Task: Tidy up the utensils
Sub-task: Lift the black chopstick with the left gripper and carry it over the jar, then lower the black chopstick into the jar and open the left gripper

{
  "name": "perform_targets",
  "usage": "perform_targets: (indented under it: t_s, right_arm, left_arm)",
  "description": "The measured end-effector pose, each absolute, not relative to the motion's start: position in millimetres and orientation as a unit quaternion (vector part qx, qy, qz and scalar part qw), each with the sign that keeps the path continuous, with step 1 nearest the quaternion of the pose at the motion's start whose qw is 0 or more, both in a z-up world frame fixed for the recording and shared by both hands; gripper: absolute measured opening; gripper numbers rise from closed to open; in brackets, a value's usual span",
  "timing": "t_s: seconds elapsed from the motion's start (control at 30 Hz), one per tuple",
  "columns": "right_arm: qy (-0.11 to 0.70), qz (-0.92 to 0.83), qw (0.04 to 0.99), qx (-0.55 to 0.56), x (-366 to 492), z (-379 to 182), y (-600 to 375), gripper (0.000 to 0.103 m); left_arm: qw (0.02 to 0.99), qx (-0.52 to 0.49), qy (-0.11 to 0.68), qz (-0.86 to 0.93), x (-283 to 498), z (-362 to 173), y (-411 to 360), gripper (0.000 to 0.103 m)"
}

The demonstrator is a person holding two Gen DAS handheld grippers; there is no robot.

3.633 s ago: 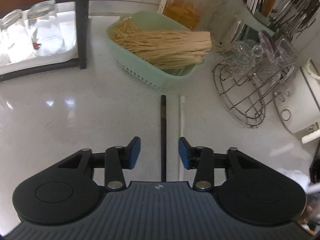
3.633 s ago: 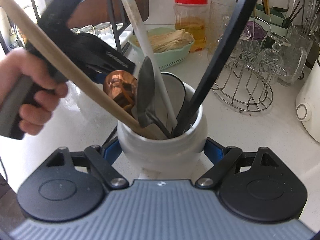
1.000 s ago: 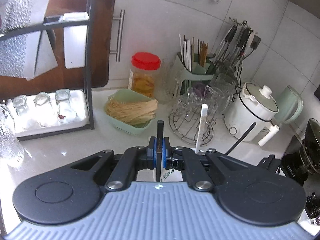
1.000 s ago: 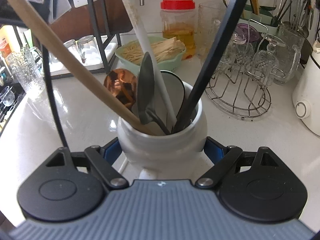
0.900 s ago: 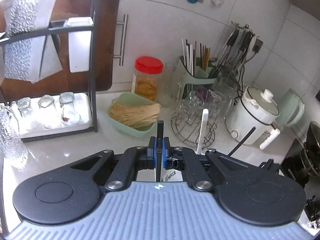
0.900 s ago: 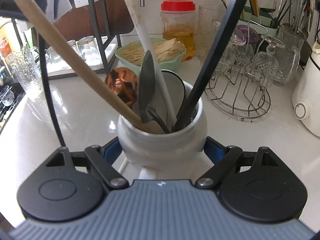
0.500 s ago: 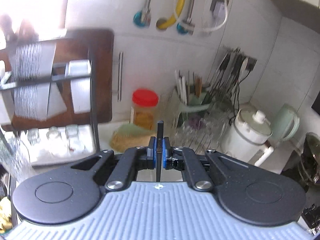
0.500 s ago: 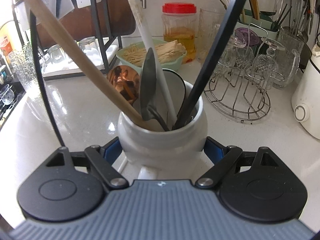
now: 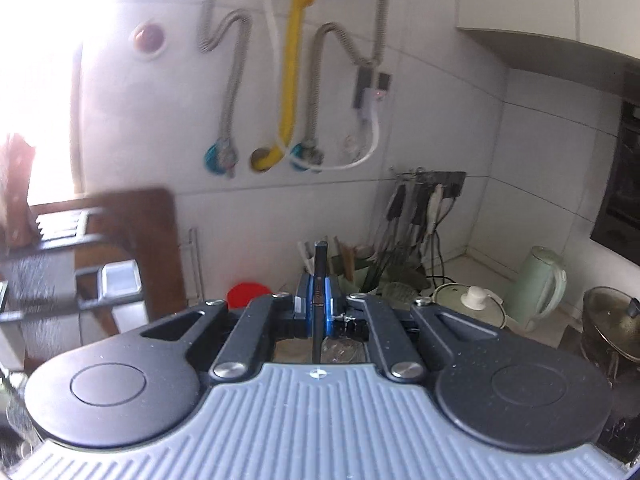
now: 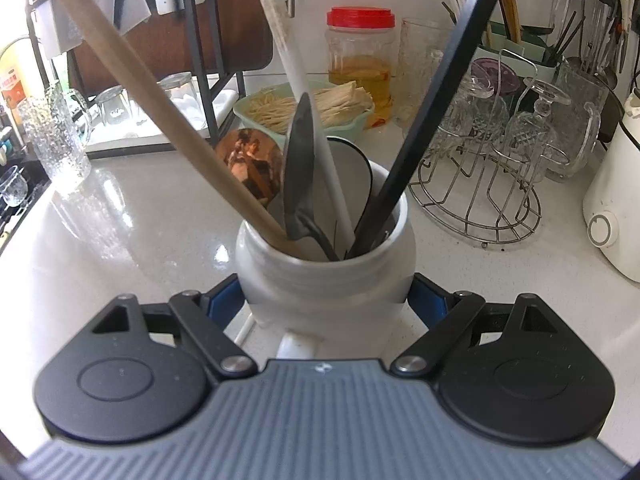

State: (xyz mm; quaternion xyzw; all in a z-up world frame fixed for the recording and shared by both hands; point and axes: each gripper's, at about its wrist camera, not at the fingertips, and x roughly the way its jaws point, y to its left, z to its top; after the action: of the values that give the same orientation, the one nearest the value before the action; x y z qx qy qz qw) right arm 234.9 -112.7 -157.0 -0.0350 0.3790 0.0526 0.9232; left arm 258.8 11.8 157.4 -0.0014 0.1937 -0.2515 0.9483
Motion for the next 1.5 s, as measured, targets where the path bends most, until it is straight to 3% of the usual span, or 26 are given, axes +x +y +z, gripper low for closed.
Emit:
perform_targets:
  t_s: [0.43,0.77,1.5]
  right_arm:
    - [0.376,0.063,0.924,-0.038,236,-158,-115,0.09]
    - [0.372,0.071,0.925,-0.038,236,-159,-117,0.09]
    - [0.365,0.074,0.927,-0.039,238,-160,-116,0.09]
  left_arm:
    - [0.933,0.016,0.204,-0.296,270,129,-41,0.006]
    - [0.918,0.008,0.279,-0.283,297,69,-47,0.006]
    - [0.814,0.074,0.478,-0.321,323,28,-59,0.006]
